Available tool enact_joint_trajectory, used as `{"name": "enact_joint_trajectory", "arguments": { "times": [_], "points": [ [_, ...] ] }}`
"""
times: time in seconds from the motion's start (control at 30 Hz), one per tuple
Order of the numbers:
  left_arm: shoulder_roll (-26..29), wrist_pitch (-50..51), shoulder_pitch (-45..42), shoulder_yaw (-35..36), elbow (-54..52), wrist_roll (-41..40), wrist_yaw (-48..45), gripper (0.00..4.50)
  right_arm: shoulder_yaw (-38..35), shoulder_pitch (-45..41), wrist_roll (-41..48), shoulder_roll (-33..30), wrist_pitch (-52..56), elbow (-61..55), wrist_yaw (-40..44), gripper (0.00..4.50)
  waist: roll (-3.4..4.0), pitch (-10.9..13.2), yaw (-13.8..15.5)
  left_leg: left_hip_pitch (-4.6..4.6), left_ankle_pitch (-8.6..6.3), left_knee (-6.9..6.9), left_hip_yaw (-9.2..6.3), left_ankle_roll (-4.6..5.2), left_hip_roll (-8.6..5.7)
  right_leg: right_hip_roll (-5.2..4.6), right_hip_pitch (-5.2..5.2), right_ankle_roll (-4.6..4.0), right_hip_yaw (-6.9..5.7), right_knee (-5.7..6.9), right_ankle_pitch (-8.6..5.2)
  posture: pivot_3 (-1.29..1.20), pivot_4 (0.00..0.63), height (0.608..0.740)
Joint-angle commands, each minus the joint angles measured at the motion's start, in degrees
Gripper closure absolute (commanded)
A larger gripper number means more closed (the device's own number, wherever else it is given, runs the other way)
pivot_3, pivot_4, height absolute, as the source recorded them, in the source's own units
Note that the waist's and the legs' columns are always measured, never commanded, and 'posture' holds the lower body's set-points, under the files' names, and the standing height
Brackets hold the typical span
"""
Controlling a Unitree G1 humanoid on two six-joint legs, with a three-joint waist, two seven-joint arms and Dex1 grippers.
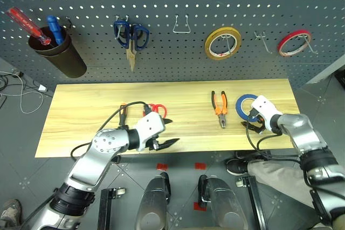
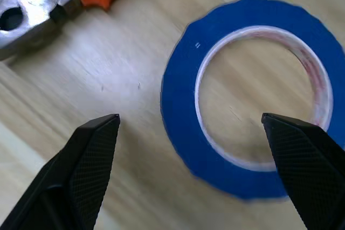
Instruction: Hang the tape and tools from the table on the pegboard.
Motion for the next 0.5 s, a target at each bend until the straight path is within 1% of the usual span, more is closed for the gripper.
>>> {"name": "enact_joint_trajectory", "arguments": {
  "times": [0.03, 0.17, 0.23, 0.27, 0.3, 0.33, 0.4, 0.47, 0.5],
  "points": [
    [-0.9, -2.9, -0.3, -0.6, 0.5, 0.4, -1.1, 1.07, 1.8, -3.7, -2.8, -0.3, -3.9, 7.7, 2.7, 1.22, 0.04, 0.1, 0.0, 0.0, 0.0, -0.01, -0.01, 0.0, 0.02, 0.01, 0.0, 0.0, -0.02, 0.0, 0.0, -0.01, 0.397, 0.74],
    [-1.4, -4.1, -0.6, -1.4, 1.3, 0.5, -2.7, 1.07, 3.5, -6.7, -4.2, 0.1, -2.4, 11.8, 7.4, 2.58, 0.03, 0.1, 0.0, -0.01, 0.01, -0.03, 0.01, -0.01, 0.03, 0.0, -0.01, -0.02, -0.08, 0.0, -0.02, -0.02, 0.383, 0.74],
    [-1.6, -4.3, -0.5, -1.5, 1.5, 0.7, -3.0, 1.07, 3.6, -6.1, -4.5, -0.1, -1.8, 11.1, 8.5, 3.3, 0.03, 0.1, 0.0, 0.0, 0.01, -0.01, 0.0, -0.01, 0.03, -0.01, 0.02, -0.02, -0.09, 0.0, -0.02, -0.02, 0.383, 0.74],
    [-1.8, -4.5, -0.5, -1.5, 1.7, 0.8, -3.0, 1.07, 3.0, -5.1, -4.5, -0.4, -1.2, 9.5, 7.6, 3.63, 0.03, 0.1, 0.0, 0.0, 0.01, 0.0, 0.0, -0.01, 0.03, -0.01, 0.02, -0.02, -0.1, 0.01, -0.02, -0.03, 0.379, 0.74],
    [-2.0, -4.7, -0.6, -1.5, 1.9, 0.9, -3.1, 1.07, 2.6, -4.4, -4.6, -0.6, -0.7, 8.3, 6.9, 3.83, 0.03, 0.1, -0.1, 0.01, 0.01, 0.02, -0.01, -0.01, 0.03, -0.01, 0.03, -0.02, -0.09, 0.03, -0.01, -0.03, 0.379, 0.74],
    [-2.4, -5.1, -0.6, -1.5, 2.2, 1.1, -2.8, 1.07, 1.4, -3.0, -4.2, -1.1, 0.0, 5.6, 5.1, 3.84, 0.03, 0.1, -0.1, 0.01, 0.01, 0.04, -0.02, -0.01, 0.03, -0.01, 0.04, -0.02, -0.1, 0.04, -0.02, -0.03, 0.374, 0.74],
    [-5.0, -5.9, -1.3, -0.1, 3.3, 0.9, 0.1, 1.07, -3.9, 2.3, -2.9, -2.0, 2.2, -5.6, -1.3, 3.84, 0.04, 0.1, 0.3, 0.0, 0.01, 0.05, -0.05, -0.02, 0.03, -0.02, 0.06, -0.02, -0.13, 0.05, -0.02, -0.04, 0.369, 0.74],
    [-8.2, -6.5, -1.9, 1.7, 3.7, -0.6, 2.7, 1.07, -11.9, 15.9, -3.6, -2.3, 6.0, -28.2, -8.3, 3.84, 0.16, 0.2, 0.9, -0.07, 0.01, 0.08, -0.08, -0.02, 0.02, -0.04, 0.05, 0.0, -0.17, 0.04, -0.02, -0.05, 0.37, 0.74],
    [-8.8, -6.8, -2.0, 2.1, 3.7, -0.7, 3.2, 1.07, -14.1, 20.7, -4.2, -2.0, 7.5, -35.8, -10.3, 3.84, 0.18, 0.1, 1.1, -0.28, 0.01, 0.07, -0.13, -0.02, 0.01, -0.1, -0.02, 0.07, -0.32, 0.01, -0.06, -0.05, 0.37, 0.74]
  ]
}}
